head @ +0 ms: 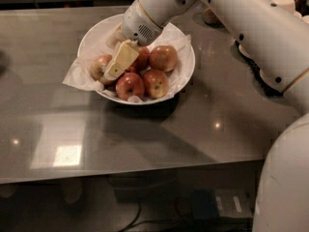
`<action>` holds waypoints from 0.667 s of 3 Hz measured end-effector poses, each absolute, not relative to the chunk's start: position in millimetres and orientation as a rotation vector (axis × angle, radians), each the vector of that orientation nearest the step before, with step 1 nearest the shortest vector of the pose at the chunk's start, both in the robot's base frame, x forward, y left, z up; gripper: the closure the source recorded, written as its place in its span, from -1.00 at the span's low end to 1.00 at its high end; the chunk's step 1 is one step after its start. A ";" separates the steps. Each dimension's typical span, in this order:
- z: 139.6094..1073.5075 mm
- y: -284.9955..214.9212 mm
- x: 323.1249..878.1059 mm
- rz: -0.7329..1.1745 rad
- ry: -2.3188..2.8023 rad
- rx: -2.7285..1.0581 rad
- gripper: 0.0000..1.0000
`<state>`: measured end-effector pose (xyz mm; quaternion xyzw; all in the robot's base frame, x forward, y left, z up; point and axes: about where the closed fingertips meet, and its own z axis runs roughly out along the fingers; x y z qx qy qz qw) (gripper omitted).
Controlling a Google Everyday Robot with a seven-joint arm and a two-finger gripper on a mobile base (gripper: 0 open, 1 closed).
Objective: Pick apple from white bowl
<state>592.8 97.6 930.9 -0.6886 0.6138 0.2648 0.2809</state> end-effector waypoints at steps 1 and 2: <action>925.8 106.5 593.8 0.724 1.650 -1.853 -0.52; 917.9 113.8 595.0 0.741 1.663 -1.858 -0.50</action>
Offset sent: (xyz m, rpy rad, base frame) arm 0.0046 0.0205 -0.0194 -0.0151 0.0499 0.0063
